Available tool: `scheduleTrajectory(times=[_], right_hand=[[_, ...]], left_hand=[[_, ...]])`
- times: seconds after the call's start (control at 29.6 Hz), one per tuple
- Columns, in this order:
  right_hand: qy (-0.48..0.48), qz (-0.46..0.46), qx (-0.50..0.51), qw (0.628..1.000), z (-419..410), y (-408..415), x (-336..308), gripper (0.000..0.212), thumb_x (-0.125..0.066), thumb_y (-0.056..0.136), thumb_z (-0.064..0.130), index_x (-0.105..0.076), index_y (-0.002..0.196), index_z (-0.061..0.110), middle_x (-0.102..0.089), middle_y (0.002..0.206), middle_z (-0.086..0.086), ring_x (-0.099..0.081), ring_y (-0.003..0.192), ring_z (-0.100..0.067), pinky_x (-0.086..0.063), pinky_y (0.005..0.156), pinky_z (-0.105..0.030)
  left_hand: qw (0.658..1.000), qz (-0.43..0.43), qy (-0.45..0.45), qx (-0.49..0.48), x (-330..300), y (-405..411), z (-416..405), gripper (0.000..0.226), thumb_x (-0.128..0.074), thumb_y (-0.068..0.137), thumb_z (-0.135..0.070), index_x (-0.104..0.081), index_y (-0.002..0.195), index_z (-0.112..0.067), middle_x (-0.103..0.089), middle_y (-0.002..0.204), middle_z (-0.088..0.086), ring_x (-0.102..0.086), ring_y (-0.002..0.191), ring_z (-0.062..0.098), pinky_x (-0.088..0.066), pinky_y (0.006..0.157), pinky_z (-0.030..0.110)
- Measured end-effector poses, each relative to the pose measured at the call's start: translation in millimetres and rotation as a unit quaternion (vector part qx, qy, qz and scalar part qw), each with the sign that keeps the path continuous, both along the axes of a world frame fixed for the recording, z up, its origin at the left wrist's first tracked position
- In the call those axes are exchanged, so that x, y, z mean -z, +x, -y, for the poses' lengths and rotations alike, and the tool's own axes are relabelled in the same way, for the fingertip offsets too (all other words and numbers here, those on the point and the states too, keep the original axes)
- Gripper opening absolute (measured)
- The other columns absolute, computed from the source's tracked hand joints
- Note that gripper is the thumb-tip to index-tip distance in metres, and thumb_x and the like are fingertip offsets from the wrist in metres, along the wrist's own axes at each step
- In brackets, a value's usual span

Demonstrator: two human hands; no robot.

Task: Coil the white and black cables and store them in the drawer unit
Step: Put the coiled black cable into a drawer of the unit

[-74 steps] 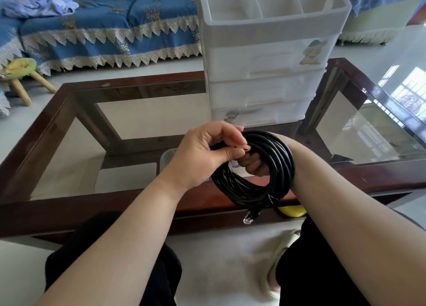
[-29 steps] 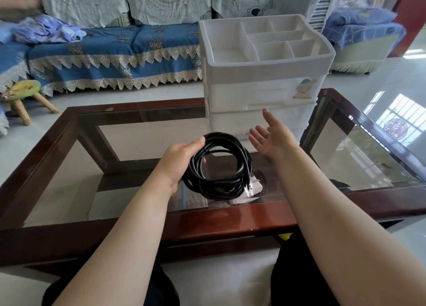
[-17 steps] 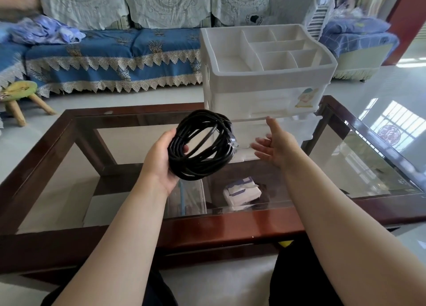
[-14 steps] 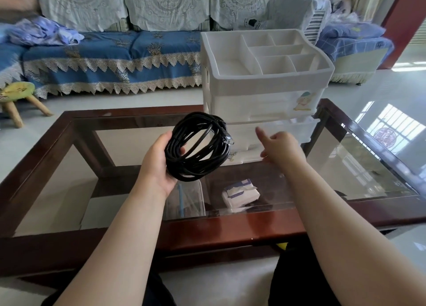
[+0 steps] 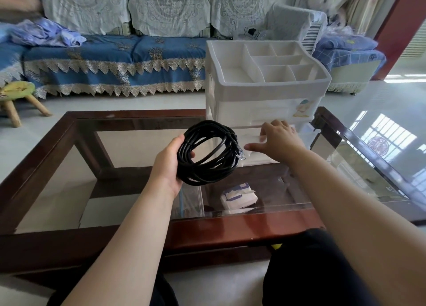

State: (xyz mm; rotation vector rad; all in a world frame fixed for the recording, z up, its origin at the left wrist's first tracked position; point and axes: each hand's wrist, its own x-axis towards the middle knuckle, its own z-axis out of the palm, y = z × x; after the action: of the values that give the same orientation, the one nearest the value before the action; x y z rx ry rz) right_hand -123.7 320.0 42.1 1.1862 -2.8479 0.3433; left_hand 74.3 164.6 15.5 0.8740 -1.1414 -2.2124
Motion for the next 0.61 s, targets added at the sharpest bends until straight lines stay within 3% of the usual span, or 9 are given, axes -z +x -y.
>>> scheduleTrajectory(times=[0.1, 0.17, 0.24, 0.34, 0.44, 0.54, 0.61], right_hand=[[-0.001, 0.054, -0.021, 0.998, -2.7, -3.5, -4.5, 0.05, -0.066, 0.067, 0.068, -0.049, 0.068, 0.02, -0.051, 0.105, -0.004, -0.035, 0.117, -0.026, -0.032, 0.092, -0.036], [0.025, 0.079, -0.046, 0.995, -6.3, -4.7, -8.5, 0.05, -0.068, 0.063, 0.068, -0.05, 0.063, 0.021, -0.053, 0.101, -0.003, -0.034, 0.116, -0.024, -0.03, 0.089, -0.033], [0.052, 0.093, -0.058, 0.993, -11.8, -3.9, -12.2, 0.05, -0.069, 0.064, 0.065, -0.053, 0.064, 0.018, -0.055, 0.104, -0.004, -0.033, 0.116, -0.023, -0.029, 0.087, -0.032], [0.043, 0.116, -0.068, 0.99, -17.9, -2.4, -14.0, 0.055, -0.066, 0.064, 0.068, -0.06, 0.069, 0.013, -0.057, 0.113, -0.006, -0.038, 0.119, -0.025, -0.031, 0.093, -0.034], [-0.062, 0.145, -0.04, 0.987, -19.9, -1.8, -11.6, 0.062, -0.052, 0.068, 0.076, -0.059, 0.074, 0.015, -0.064, 0.097, -0.006, -0.056, 0.094, -0.025, -0.043, 0.084, -0.035], [-0.111, 0.113, 0.001, 0.987, -12.9, -9.1, -7.8, 0.038, -0.059, 0.085, 0.053, -0.055, 0.093, 0.016, -0.062, 0.097, -0.003, -0.057, 0.092, -0.025, -0.046, 0.079, -0.035], [-0.068, 0.1, -0.004, 0.993, -10.1, -13.5, -11.8, 0.033, -0.068, 0.081, 0.042, -0.051, 0.095, 0.017, -0.061, 0.1, -0.001, -0.058, 0.093, -0.024, -0.045, 0.076, -0.032]], left_hand=[[1.0, -0.01, 0.001, 0.012, 2.0, -0.7, 0.7, 0.025, -0.055, 0.094, -0.036, -0.066, 0.088, -0.014, -0.058, 0.071, -0.001, -0.055, 0.061, 0.01, -0.05, 0.067, 0.029], [0.999, -0.022, 0.005, 0.022, 3.2, 0.2, 4.6, 0.027, -0.053, 0.094, -0.037, -0.066, 0.092, -0.013, -0.059, 0.075, 0.0, -0.057, 0.065, 0.011, -0.052, 0.069, 0.029], [0.998, -0.037, 0.021, 0.04, 4.2, 0.5, 7.6, 0.034, -0.055, 0.091, -0.039, -0.067, 0.106, -0.012, -0.06, 0.089, 0.004, -0.062, 0.08, 0.018, -0.055, 0.079, 0.035], [0.998, -0.036, 0.032, 0.044, 4.1, 0.6, 6.5, 0.048, -0.058, 0.086, -0.041, -0.063, 0.124, -0.012, -0.055, 0.11, 0.009, -0.055, 0.107, 0.026, -0.046, 0.099, 0.047], [0.997, -0.041, 0.04, 0.048, 6.0, -0.8, 1.7, 0.041, -0.059, 0.087, -0.04, -0.063, 0.118, -0.015, -0.057, 0.101, 0.006, -0.053, 0.101, 0.022, -0.049, 0.094, 0.041], [0.996, -0.043, 0.05, 0.055, 10.9, 1.5, -1.1, 0.034, -0.057, 0.089, -0.04, -0.061, 0.112, -0.017, -0.058, 0.087, 0.001, -0.055, 0.086, 0.017, -0.054, 0.083, 0.037], [0.998, -0.028, 0.041, 0.05, 10.8, 2.9, -5.1, 0.039, -0.057, 0.089, -0.041, -0.062, 0.117, -0.014, -0.059, 0.093, 0.005, -0.057, 0.091, 0.019, -0.052, 0.09, 0.04]])
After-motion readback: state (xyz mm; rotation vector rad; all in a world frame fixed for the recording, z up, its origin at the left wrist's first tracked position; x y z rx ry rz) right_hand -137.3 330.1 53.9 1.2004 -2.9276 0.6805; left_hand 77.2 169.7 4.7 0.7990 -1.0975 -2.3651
